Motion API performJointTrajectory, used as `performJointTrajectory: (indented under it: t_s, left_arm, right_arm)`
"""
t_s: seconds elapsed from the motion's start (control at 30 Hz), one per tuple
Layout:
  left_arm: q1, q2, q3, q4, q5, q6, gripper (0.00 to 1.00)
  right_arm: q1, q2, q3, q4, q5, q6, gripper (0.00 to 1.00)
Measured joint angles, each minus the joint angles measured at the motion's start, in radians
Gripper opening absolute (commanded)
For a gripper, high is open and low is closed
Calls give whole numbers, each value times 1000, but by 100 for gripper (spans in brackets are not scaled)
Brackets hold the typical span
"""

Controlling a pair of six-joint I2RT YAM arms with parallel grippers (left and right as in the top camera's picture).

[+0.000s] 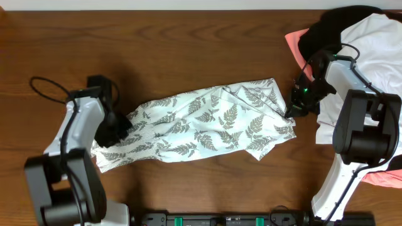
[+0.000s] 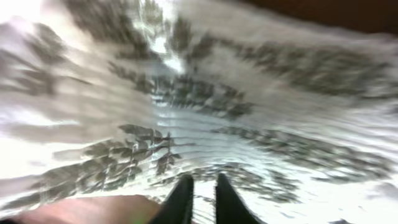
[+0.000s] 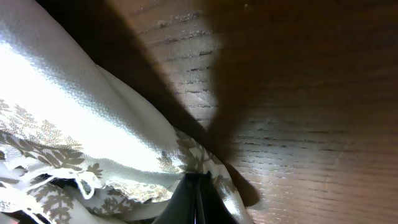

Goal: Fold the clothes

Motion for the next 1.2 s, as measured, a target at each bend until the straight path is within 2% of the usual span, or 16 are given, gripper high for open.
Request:
performJointTrajectory:
  t_s: [0.03, 0.1, 0.17, 0.3, 0.57, 0.8, 1.07, 1.13, 1.17, 1.2]
  left_arm:
    - [2, -16, 0, 8, 2, 8, 48]
    - [9, -47, 0, 18, 4, 15, 55]
    - [21, -66, 0, 20, 4, 23, 65]
    - [51, -67, 0, 14, -27, 33, 76]
    - [132, -43, 0, 56, -95, 34, 78]
    - [143, 91, 0, 129, -98, 95, 86]
    - [148, 171, 9, 158, -32, 176, 84]
    - [150, 178, 13, 161, 2, 197, 74]
    - [150, 181, 13, 166, 25, 211, 57]
    - [150, 183, 13, 168, 39, 218, 48]
  right_arm:
    - [0, 0, 0, 0, 0, 0, 2]
    - [0, 0, 0, 0, 0, 0, 2]
    - [0, 0, 0, 0, 0, 0, 2]
    - [0, 0, 0, 0, 0, 0, 2]
    - [0, 0, 0, 0, 0, 0, 2]
    - [0, 0, 0, 0, 0, 0, 2]
    - [0, 0, 0, 0, 0, 0, 2]
    - [0, 0, 0, 0, 1, 0, 2]
    - [0, 0, 0, 0, 1, 0, 2]
    - [0, 0, 0, 0, 1, 0, 2]
